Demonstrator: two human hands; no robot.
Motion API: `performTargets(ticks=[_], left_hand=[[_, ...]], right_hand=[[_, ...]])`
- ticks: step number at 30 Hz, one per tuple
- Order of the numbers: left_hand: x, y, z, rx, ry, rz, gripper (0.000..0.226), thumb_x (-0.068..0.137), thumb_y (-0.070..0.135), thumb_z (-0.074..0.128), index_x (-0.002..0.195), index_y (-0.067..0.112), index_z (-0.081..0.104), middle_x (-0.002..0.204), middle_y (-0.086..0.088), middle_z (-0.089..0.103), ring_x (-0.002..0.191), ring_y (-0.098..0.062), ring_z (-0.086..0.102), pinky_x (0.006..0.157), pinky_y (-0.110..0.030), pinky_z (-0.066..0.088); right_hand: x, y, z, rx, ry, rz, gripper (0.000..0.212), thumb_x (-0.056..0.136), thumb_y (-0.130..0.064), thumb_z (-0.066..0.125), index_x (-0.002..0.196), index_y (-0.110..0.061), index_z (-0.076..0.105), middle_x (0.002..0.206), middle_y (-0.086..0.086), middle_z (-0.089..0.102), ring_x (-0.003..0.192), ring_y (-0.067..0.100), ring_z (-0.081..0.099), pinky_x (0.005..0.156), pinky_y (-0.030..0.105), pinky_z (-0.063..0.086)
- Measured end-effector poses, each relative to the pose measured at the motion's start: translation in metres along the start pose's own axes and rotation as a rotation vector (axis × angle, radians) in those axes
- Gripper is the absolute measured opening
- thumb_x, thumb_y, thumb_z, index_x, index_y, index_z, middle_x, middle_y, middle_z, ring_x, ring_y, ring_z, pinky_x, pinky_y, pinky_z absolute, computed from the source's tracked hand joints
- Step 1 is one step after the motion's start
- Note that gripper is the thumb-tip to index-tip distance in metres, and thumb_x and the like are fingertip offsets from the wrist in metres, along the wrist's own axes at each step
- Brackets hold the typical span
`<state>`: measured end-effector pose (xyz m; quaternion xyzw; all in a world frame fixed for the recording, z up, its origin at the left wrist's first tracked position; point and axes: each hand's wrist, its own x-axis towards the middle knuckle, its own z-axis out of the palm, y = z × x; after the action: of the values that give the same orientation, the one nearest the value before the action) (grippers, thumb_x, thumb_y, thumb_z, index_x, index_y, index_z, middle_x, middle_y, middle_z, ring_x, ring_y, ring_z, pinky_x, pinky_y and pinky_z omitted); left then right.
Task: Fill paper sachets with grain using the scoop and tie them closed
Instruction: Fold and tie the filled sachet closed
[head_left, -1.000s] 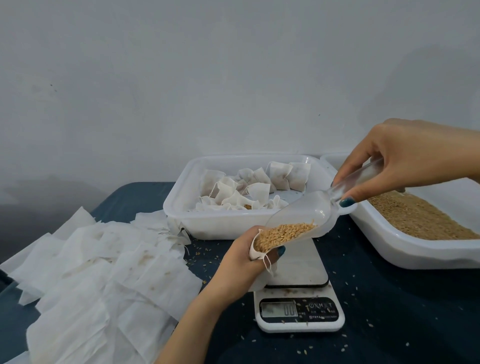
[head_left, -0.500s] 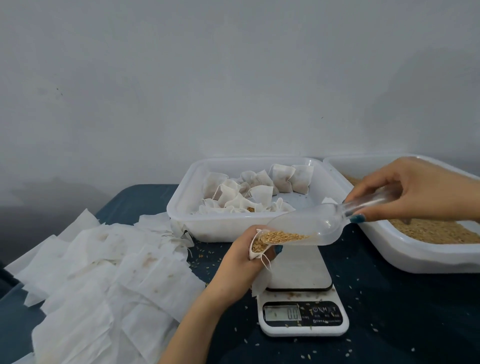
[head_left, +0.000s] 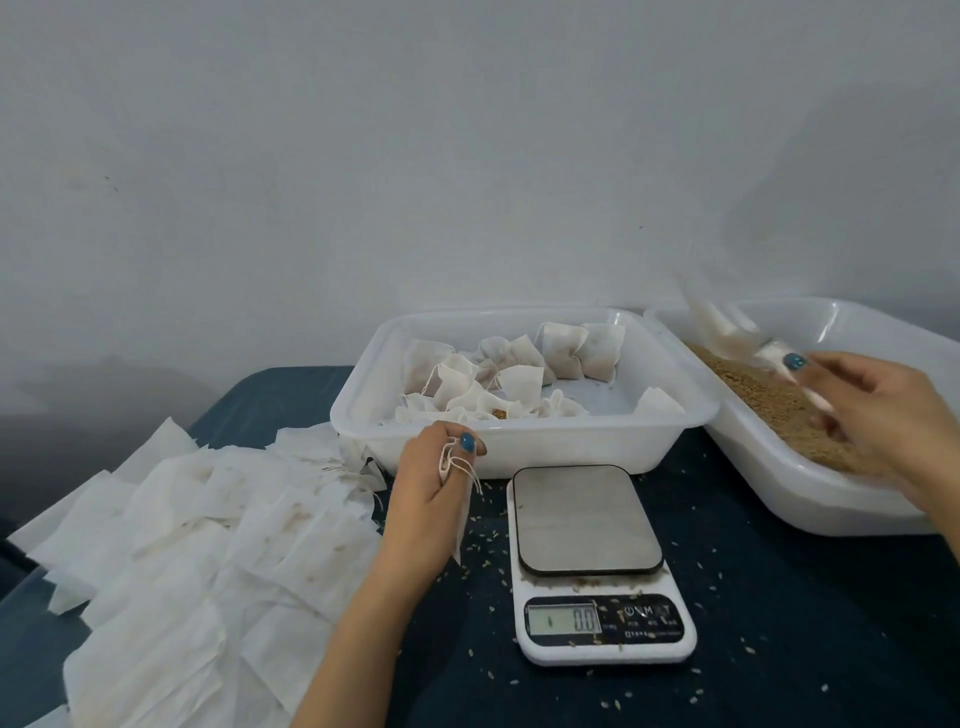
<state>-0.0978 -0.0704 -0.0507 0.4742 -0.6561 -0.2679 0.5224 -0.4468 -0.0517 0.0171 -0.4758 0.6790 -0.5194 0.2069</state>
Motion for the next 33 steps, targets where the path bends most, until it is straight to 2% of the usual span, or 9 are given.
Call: performTargets(ticks=[2,5,8,11,14,17,22,26,33], left_hand=[[0.001,-0.002,0.002,0.272,0.079,0.080,0.027,0.096,0.001,0.050,0.090,0.025,0.062,0.100,0.011,0.054,0.098,-0.015,0.041,0.083,-0.018,0.032],[0.003,-0.005,0.002,0.460,0.142,0.090,0.022,0.094,0.003,0.052,0.094,0.018,0.067,0.108,0.006,0.052,0.098,-0.017,0.035,0.086,-0.030,0.032],[0.003,-0.007,-0.002,0.376,0.101,0.056,0.022,0.096,0.006,0.048,0.094,0.021,0.064,0.105,0.005,0.051,0.096,-0.014,0.044,0.080,-0.020,0.036],[0.004,-0.005,-0.004,0.213,0.081,-0.027,0.029,0.100,0.008,0.045,0.090,0.032,0.058,0.103,0.007,0.052,0.098,0.004,0.049,0.074,-0.003,0.033],[0.007,-0.006,-0.005,0.047,0.106,-0.096,0.027,0.104,0.017,0.043,0.089,0.033,0.058,0.103,0.008,0.057,0.095,0.007,0.050,0.074,-0.004,0.035],[0.007,-0.007,-0.005,0.026,0.118,-0.084,0.026,0.105,0.020,0.042,0.090,0.033,0.058,0.101,0.010,0.059,0.093,0.006,0.051,0.074,-0.008,0.036],[0.006,-0.006,0.002,0.075,0.054,-0.039,0.027,0.103,0.010,0.044,0.092,0.031,0.057,0.101,0.007,0.059,0.087,0.007,0.052,0.068,-0.003,0.036],[0.005,-0.001,0.008,0.136,-0.023,0.099,0.026,0.101,0.005,0.045,0.091,0.026,0.057,0.094,0.006,0.058,0.086,0.003,0.051,0.072,-0.009,0.035],[0.017,0.024,0.042,-0.034,-0.085,0.163,0.026,0.090,0.007,0.039,0.092,0.026,0.057,0.095,0.011,0.060,0.090,0.000,0.054,0.078,-0.012,0.038]], right_hand=[[0.012,0.012,-0.002,-0.138,0.033,0.034,0.038,0.096,-0.038,0.058,0.125,-0.015,0.065,0.081,0.004,0.068,0.063,0.020,0.060,0.058,0.033,0.047],[0.027,0.027,0.000,-0.391,0.016,0.062,0.027,0.102,-0.031,0.048,0.104,-0.011,0.065,0.073,0.010,0.067,0.068,0.034,0.063,0.062,0.036,0.045],[0.039,0.034,0.004,-0.650,-0.072,0.095,0.034,0.103,-0.026,0.045,0.083,-0.004,0.062,0.074,0.017,0.066,0.067,0.032,0.059,0.058,0.032,0.037],[0.045,0.037,0.010,-0.820,-0.171,0.103,0.036,0.100,-0.024,0.050,0.076,-0.001,0.062,0.078,0.017,0.065,0.073,0.031,0.060,0.064,0.033,0.041],[0.035,0.034,0.017,-0.890,-0.118,0.046,0.033,0.096,-0.032,0.056,0.111,-0.003,0.063,0.105,0.016,0.069,0.092,0.035,0.063,0.078,0.039,0.051],[0.021,0.029,0.025,-0.766,0.119,-0.223,0.043,0.093,-0.027,0.059,0.133,-0.010,0.054,0.123,0.012,0.064,0.111,0.038,0.057,0.087,0.045,0.049],[-0.020,0.012,0.060,-0.446,0.123,-0.605,0.030,0.088,-0.014,0.061,0.117,-0.021,0.062,0.102,-0.008,0.065,0.099,0.011,0.048,0.083,0.032,0.035],[-0.047,0.021,0.091,-0.322,-0.092,-0.646,0.023,0.088,-0.020,0.059,0.108,-0.031,0.063,0.095,-0.027,0.057,0.095,-0.001,0.053,0.079,0.022,0.041],[-0.052,0.050,0.123,-0.195,-0.138,-0.503,0.033,0.086,-0.009,0.065,0.099,-0.039,0.060,0.088,-0.027,0.060,0.089,0.000,0.055,0.072,0.014,0.039]])
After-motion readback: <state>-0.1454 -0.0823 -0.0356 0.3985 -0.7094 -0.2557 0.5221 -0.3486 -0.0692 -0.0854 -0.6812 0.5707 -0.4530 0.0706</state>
